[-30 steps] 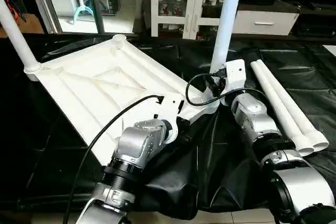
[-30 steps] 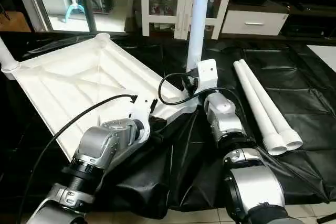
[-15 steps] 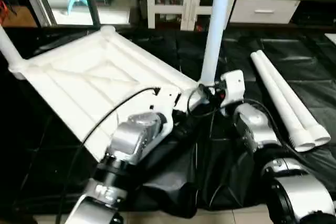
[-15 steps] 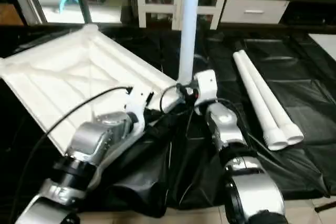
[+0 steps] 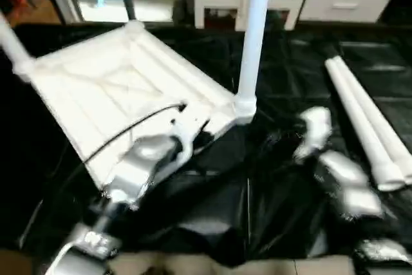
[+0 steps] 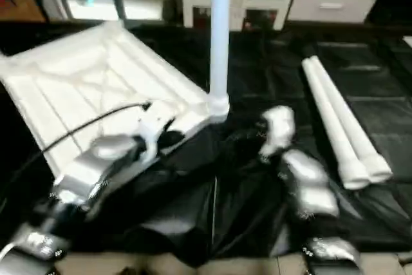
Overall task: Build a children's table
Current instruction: Insert table leg to table base
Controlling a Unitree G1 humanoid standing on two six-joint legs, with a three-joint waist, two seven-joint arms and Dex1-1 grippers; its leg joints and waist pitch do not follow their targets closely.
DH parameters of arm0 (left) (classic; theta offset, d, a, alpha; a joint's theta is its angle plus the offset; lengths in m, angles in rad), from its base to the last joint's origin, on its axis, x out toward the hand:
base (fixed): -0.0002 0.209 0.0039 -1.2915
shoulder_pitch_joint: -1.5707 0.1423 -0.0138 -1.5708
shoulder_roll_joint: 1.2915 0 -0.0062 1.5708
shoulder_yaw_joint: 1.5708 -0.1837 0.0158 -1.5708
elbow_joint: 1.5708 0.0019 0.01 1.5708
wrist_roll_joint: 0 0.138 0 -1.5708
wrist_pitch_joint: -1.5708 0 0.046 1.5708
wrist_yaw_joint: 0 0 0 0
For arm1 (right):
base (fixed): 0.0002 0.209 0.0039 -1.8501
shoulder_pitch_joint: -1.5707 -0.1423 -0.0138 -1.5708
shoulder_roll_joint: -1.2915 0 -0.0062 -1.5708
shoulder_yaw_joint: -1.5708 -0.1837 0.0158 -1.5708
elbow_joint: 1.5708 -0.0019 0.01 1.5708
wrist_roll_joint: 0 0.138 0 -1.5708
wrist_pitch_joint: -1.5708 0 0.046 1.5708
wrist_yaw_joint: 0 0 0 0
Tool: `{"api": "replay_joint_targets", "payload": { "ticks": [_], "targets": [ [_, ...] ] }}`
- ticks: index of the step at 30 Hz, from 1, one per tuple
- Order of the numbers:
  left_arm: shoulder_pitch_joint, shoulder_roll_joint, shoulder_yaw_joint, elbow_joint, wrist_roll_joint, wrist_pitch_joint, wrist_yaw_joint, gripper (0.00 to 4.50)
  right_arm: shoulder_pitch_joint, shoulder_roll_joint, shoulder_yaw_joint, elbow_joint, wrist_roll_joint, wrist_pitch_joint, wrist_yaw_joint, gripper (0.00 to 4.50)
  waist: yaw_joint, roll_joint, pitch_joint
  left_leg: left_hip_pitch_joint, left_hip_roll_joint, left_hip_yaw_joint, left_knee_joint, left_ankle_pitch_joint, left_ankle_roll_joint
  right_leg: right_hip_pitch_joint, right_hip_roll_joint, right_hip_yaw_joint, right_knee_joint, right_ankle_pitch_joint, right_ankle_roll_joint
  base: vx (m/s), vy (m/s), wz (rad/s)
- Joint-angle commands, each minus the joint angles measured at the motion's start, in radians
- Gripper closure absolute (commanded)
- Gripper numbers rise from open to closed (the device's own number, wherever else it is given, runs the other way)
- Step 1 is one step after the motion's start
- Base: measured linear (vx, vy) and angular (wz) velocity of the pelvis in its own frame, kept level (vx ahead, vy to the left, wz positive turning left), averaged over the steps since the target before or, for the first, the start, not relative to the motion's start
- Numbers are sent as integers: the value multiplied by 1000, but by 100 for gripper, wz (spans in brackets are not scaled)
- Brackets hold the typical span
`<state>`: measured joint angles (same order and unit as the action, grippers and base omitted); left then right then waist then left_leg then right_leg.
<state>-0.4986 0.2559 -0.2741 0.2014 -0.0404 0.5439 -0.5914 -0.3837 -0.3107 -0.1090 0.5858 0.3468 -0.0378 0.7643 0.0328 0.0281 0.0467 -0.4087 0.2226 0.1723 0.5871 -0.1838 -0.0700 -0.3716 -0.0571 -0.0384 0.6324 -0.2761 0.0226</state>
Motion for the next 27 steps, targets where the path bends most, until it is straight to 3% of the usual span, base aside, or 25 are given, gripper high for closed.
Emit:
{"api": "replay_joint_targets", "payload": {
  "ticks": [1,2,3,5,9,10,11,16,27],
  "targets": [
    [19,32,-4,-6,10,-33,-38,450,23,-50,-35,-89,45,73,29,53,3,-3,-68,37,4,0,-41,27,54,61,-43,26,-40,601,-195,0,0,0],
    [19,32,-4,-6,10,-33,-38,450,23,-50,-35,-89,45,73,29,53,3,-3,-68,37,4,0,-41,27,54,61,-43,26,-40,601,-195,0,0,0],
    [21,40,-3,-4,7,-45,-47,450,32,-69,-47,-120,45,101,1,53,3,-4,-62,38,4,1,-46,-4,49,58,-46,28,-48,518,-211,0,0,0],
    [28,57,-11,-4,4,-76,-71,450,48,-117,-55,-168,62,160,30,53,3,-5,-64,39,3,1,-44,-8,49,62,-46,31,-50,468,-223,0,0,0],
    [48,71,-28,-20,1,-108,-106,450,66,-183,-51,-175,84,212,130,53,4,-11,-69,31,1,3,-35,20,87,63,-48,33,-43,483,-248,0,0,0],
    [50,71,-29,-23,-1,-108,-109,450,67,-188,-54,-172,84,206,138,34,5,-10,-69,30,1,3,-34,26,93,62,-48,32,-42,487,-251,0,0,0],
    [61,72,-31,-38,-9,-110,-123,450,68,-201,-67,-161,92,190,165,34,4,-12,-70,29,2,3,-32,30,103,61,-50,31,-40,491,-257,0,0,0],
    [86,79,-35,-66,-30,-120,-163,450,32,-224,-156,-140,214,323,177,6,13,-13,-75,33,5,4,-24,59,133,59,-50,32,-34,471,-280,0,0,0],
    [93,85,-38,-69,-38,-137,-182,450,25,-240,-166,-133,215,309,197,6,27,-14,-83,31,3,4,-14,106,147,58,-49,28,-24,485,-283,0,0,0]
  ]
}}
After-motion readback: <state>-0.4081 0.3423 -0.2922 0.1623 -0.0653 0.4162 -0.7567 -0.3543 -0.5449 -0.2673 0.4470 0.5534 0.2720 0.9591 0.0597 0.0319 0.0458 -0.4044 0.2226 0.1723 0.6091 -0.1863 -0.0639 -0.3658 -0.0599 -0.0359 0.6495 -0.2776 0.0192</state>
